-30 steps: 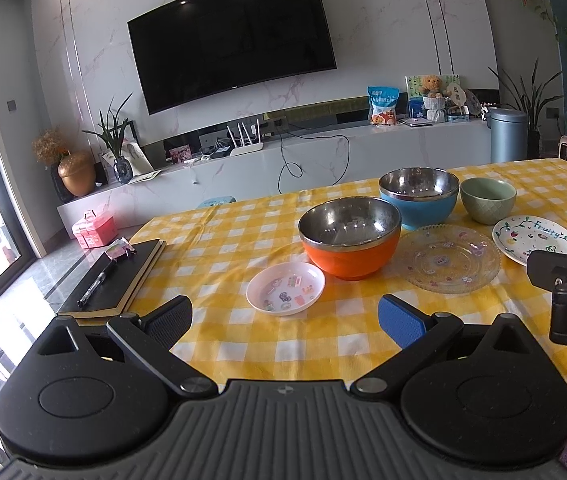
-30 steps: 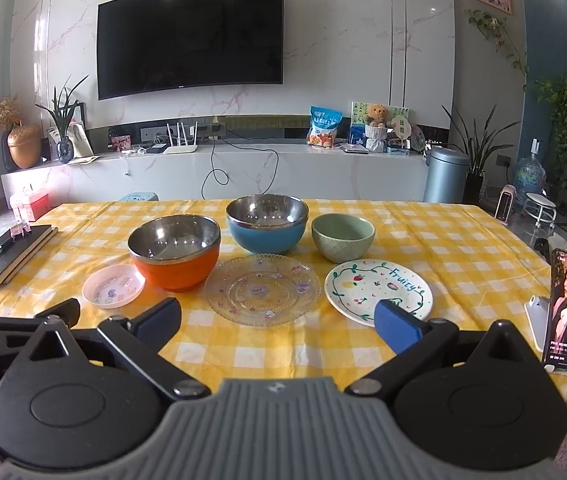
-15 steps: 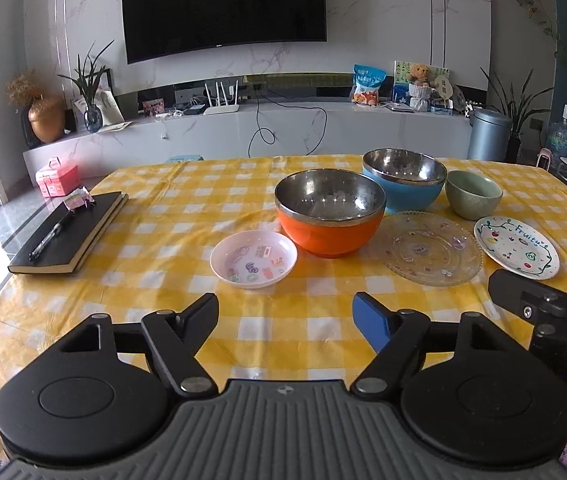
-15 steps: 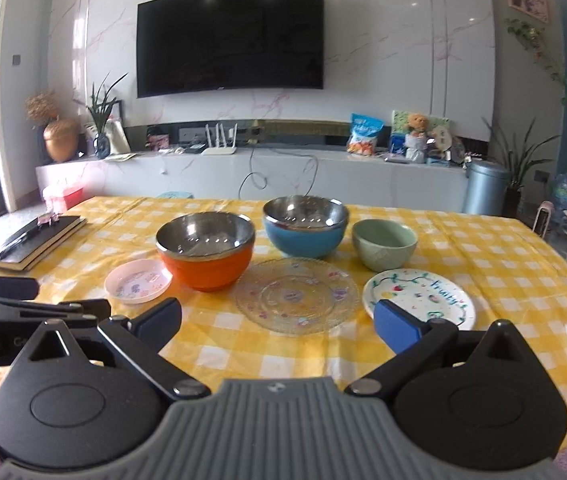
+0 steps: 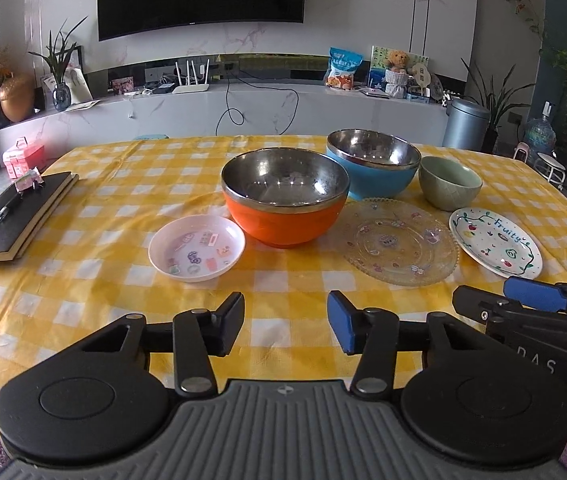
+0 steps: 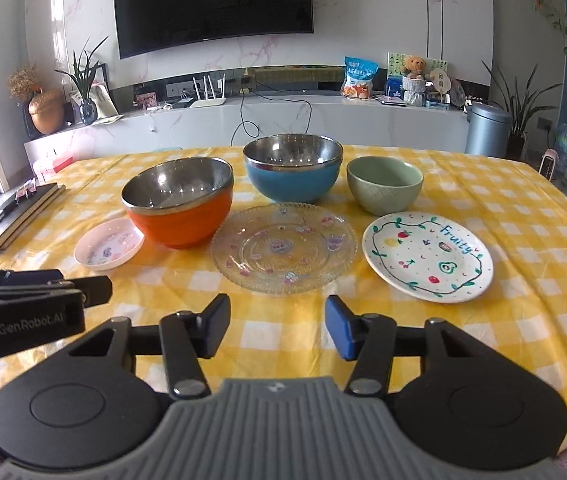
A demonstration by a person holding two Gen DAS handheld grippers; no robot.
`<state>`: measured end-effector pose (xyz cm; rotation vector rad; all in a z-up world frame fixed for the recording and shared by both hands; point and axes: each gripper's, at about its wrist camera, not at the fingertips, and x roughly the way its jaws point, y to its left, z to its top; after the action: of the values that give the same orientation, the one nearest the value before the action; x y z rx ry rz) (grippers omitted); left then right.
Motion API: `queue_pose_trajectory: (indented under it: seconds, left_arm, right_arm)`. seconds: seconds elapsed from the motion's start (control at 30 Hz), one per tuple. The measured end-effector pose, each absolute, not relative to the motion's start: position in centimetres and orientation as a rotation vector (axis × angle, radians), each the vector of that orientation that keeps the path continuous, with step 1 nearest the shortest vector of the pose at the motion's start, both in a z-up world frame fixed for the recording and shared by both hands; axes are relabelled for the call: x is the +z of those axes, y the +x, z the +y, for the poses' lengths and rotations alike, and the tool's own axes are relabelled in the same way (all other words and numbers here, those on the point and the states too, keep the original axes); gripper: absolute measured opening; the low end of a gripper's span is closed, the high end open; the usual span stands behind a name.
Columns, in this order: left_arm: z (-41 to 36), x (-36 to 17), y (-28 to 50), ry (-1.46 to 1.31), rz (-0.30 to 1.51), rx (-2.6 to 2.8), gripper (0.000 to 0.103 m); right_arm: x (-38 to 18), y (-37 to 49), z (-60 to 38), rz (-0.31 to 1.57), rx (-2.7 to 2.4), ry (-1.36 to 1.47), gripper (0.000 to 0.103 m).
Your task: Organize plates and bowls
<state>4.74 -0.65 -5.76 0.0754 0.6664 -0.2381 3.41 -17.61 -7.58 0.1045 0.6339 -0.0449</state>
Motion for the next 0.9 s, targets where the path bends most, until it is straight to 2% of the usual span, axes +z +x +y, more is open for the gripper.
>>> queue_pose_trajectory:
  seconds: [0.13,0.2,0.3,0.73,0.8,0.9]
  left_arm:
    - [-1.4,-5.9,6.3,0.082,0.681,-0.238,0.056]
    - [-1.7,-6.0,7.2,0.060,0.698,-0.258,0.056]
    - [-2.3,-6.3,8.4,0.037,0.706,-0.270,0.056]
    - [-4.2,-8.4,13.0,-0.103,0.764,-0.272,0.056]
    - [-4.3,-8.7,13.6,-0.124,0.772,-0.273,0.051]
    - [-4.8,-9.3,14.5,-0.138,0.793,-0.271,0.046]
  right_arm:
    - [-7.8,4.7,-18.5,0.630,-0.047,0.124,0.046]
    - [-8.1,5.5,-18.9,0.636,-0.054,0.130,0.038]
    - [-8.5,6.8,-19.7,0.652,-0.070,0.141,0.033]
    - [-10.2,11.9,-23.5,0.673,-0.097,0.229,0.033]
    - [-10.4,12.6,-23.9,0.673,-0.093,0.236,0.024]
    - [-10.8,13.4,-24.1,0.678,-0.096,0.236,0.021]
